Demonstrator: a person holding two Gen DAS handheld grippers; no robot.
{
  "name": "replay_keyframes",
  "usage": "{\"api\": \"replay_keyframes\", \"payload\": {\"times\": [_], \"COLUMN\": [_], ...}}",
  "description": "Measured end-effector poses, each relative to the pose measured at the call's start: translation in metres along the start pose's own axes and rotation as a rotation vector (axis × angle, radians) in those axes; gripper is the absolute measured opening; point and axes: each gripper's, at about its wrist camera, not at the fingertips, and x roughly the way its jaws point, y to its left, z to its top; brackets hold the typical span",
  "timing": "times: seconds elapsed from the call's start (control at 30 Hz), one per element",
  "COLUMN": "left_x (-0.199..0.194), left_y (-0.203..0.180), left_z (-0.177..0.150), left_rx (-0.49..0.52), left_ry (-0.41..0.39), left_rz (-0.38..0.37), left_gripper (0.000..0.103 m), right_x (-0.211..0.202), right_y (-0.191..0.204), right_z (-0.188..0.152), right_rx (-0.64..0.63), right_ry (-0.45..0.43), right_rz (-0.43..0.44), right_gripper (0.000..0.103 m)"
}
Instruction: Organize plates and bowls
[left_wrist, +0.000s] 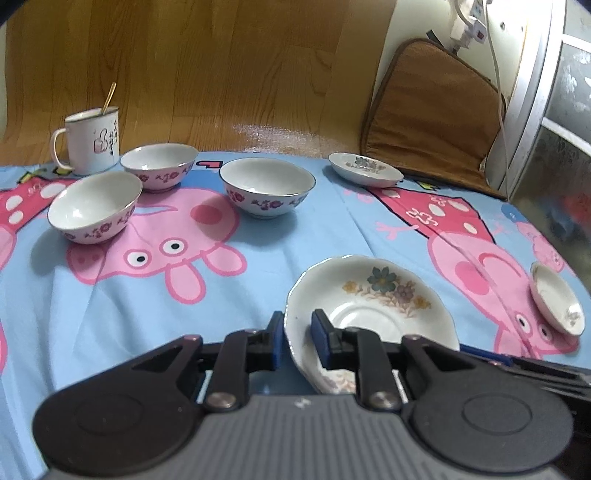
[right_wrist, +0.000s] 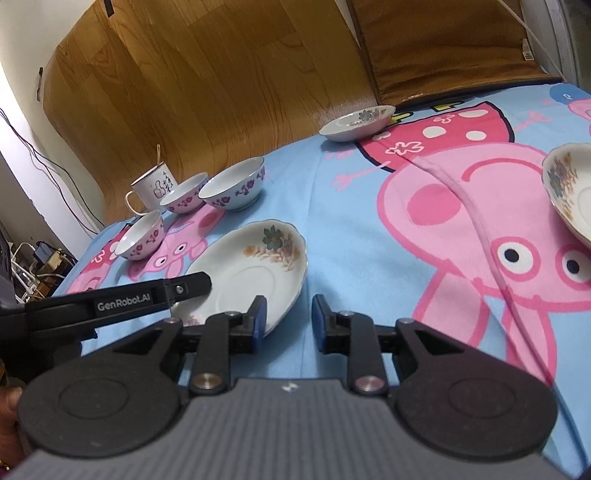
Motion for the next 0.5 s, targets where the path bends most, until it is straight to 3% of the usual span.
{"api": "replay_keyframes", "payload": {"times": [0.5], "left_x": [0.001], "left_y": [-0.007], "left_z": [0.0], "left_rx": [0.025], "left_ry": [-0.001], "left_rz": [0.035], "left_gripper": [0.02], "right_x": [-0.004], "right_y": [-0.013], "right_z": [-0.005], "right_rx": [0.065], "right_ry": [-0.032], "right_rz": [0.07], "right_gripper": [0.033]}}
